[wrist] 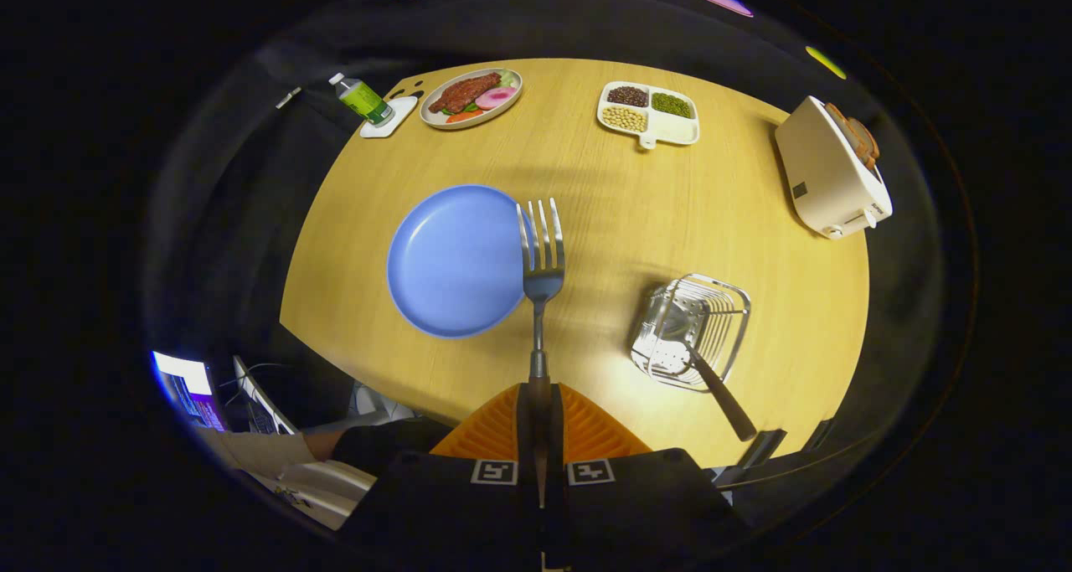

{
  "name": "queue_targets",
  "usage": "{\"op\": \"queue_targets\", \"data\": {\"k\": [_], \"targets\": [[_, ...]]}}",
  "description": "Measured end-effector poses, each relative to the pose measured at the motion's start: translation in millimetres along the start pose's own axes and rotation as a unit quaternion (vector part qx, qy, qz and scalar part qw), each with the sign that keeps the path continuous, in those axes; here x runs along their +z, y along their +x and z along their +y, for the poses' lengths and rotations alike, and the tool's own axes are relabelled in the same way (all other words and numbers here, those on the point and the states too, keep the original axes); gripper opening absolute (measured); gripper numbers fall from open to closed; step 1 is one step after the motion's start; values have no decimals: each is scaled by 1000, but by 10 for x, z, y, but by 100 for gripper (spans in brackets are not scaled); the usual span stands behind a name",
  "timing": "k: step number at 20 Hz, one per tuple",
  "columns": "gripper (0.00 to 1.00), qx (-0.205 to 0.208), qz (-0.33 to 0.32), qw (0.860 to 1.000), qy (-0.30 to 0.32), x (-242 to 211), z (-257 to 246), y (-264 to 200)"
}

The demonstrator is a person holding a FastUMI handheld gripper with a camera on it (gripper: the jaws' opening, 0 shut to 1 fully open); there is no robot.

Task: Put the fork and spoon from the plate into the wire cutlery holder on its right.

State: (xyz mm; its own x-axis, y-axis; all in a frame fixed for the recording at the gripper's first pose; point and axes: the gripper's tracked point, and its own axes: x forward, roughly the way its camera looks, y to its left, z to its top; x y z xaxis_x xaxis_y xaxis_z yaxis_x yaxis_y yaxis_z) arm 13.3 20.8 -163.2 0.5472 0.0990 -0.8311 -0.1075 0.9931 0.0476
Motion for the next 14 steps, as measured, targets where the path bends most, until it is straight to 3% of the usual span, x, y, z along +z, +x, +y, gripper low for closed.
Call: {"op": "queue_targets", "data": {"k": [9,14], "targets": [[7,-30,87,995,-26,-292,-675,-285],[7,-45,154,984,-76,-294,-1166,-362]]}}
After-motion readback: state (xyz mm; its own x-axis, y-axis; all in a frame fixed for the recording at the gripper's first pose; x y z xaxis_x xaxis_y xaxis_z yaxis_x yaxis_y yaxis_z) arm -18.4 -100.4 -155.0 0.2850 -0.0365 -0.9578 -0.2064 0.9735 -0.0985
